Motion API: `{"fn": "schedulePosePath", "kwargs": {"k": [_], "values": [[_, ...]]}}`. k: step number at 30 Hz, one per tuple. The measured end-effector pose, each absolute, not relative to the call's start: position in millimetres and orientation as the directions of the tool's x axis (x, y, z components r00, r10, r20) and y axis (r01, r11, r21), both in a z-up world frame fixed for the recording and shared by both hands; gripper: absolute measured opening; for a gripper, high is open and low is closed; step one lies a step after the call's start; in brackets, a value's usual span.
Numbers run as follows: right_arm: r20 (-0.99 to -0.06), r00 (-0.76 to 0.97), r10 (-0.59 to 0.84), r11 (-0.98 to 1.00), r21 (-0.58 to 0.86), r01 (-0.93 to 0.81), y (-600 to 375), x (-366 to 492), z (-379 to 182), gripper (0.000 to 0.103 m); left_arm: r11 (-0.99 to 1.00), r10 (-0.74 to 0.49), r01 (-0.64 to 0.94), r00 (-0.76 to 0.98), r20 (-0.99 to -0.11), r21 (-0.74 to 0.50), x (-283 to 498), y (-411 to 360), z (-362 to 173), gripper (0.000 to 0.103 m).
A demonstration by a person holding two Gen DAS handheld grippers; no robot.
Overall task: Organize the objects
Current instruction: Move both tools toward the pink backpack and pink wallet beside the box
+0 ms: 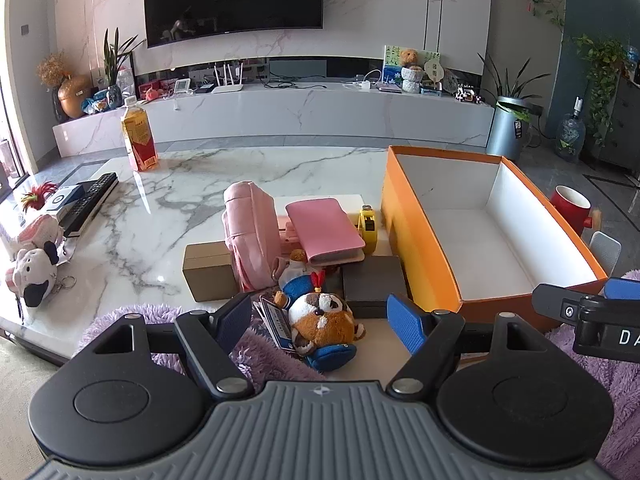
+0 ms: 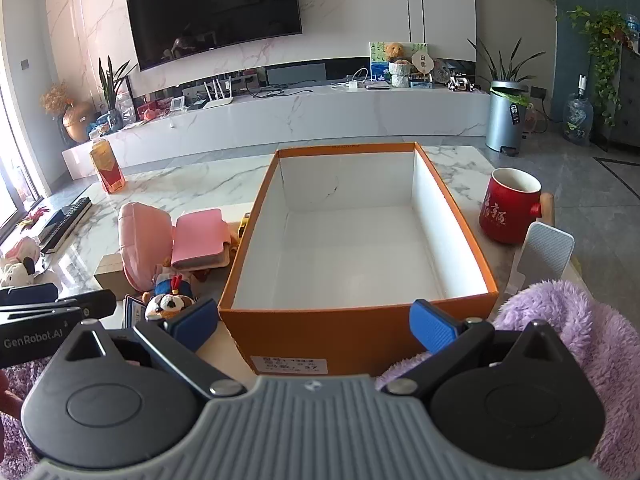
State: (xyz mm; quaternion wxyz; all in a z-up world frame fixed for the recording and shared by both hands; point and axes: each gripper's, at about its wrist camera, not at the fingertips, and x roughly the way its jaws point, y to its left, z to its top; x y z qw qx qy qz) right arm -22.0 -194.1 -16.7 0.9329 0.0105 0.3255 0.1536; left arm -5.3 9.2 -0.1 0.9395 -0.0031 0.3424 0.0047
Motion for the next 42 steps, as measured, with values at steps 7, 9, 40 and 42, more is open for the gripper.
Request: {"fn": "schedulePosePath", "kwargs": {"k": [7, 9, 40, 42], "values": [[-0.604, 0.739, 0.297, 0.951, 0.12, -0.285, -194.1, -22.8, -16.3, 0.102, 1.0, 0.006, -0.017, 0.764, -0.645, -0.011, -7.3, 10.9, -0.4, 0.087], [-0.604, 0.739, 0.298, 0.951, 0.12, -0.285, -194.4, -23.0, -16.3, 0.102, 1.0, 0.009, -0.021, 0.763, -0.646, -0.011, -7.6, 11.4, -0.8, 0.087], [-0.61, 0.731, 0.306, 0.946, 0.112, -0.303, -191.2, -27.0, -19.6, 0.102, 0.999, 0.019, -0.032, 0.751, -0.661, -0.007, -11.4, 14.6, -1.6, 0.087], [-0.611, 0.726, 0.316, 0.942, 0.11, -0.317, -190.1, -26.7, -20.0, 0.102, 0.999, 0.018, -0.031, 0.749, -0.663, -0.009, -11.2, 15.3, -2.0, 0.087]]}}
